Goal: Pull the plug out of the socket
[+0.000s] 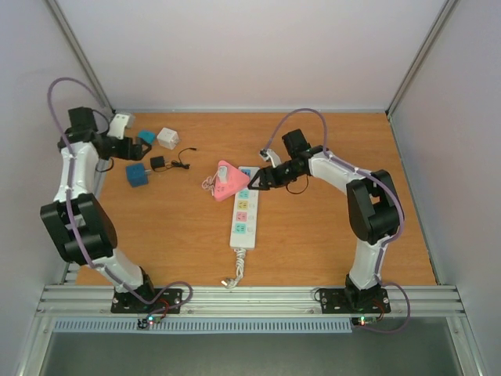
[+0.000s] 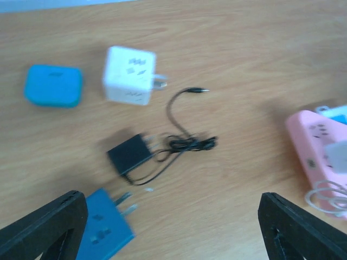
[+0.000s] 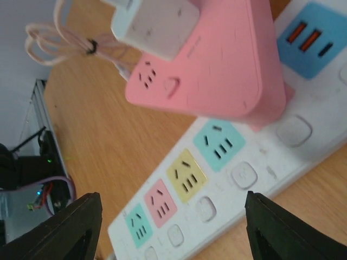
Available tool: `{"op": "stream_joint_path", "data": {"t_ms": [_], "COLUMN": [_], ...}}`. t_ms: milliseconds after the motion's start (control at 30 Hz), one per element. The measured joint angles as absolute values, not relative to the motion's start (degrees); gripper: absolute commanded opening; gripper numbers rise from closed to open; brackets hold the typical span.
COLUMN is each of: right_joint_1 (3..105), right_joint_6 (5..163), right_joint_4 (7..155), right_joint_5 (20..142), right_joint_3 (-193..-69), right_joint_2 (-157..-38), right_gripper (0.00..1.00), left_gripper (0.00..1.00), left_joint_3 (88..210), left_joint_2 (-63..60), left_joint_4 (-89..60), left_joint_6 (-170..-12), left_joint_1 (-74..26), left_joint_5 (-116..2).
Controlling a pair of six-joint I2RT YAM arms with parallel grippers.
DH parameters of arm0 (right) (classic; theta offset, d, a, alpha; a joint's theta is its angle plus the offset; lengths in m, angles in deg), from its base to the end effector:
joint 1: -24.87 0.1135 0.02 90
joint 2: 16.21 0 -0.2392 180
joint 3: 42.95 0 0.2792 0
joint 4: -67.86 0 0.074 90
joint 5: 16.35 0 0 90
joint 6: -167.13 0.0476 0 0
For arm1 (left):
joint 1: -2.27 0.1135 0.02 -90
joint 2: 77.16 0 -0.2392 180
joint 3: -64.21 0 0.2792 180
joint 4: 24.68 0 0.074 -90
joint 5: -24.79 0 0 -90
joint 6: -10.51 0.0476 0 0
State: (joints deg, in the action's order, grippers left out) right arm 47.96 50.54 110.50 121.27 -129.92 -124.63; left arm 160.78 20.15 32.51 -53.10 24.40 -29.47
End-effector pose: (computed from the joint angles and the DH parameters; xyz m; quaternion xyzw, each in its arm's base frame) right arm 0.3558 0.1899 0.1429 -0.4567 0.7711 0.3870 0.2170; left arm 0.3712 0.1209 0.2517 0.1187 0.9109 -0.1609 0.3609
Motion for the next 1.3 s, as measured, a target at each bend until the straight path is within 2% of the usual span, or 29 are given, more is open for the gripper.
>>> {"op": "stream_joint_path", "data": {"t_ms": [200, 333, 633, 1033, 1300], "right_joint_1": [46.6, 46.12, 46.76, 48.35, 48.33], "right_joint_6": [54.98, 57.89, 63.94, 67.0, 67.0], "right_joint_4": [112.97, 112.58, 110.61, 108.01, 107.71], "right_joint_5": [123.41, 124.66, 125.75, 119.81, 117.79], "right_joint_3": [-136.7, -137.82, -143.1, -143.5, -143.5], "right_joint_2": [-128.02, -129.57, -133.48, -133.72, -133.72], "right_gripper": [0.7, 0.62, 0.61, 0.61, 0.61], "left_gripper": [0.87, 0.84, 0.82, 0.78, 0.72], "left_joint_3": [156.57, 154.05, 148.94, 147.25, 149.24], "left_joint_2": [13.25, 11.98, 11.96, 15.35, 20.79], "left_joint_4": [31.61, 30.72, 26.04, 20.4, 19.5], "left_joint_6": [-53.17, -55.11, -62.89, -73.47, -77.01], "left_joint_1": [12.75, 5.14, -11.53, -21.54, -22.64], "left_joint_5": [-31.06, -32.09, -38.8, -51.87, -56.74]}}
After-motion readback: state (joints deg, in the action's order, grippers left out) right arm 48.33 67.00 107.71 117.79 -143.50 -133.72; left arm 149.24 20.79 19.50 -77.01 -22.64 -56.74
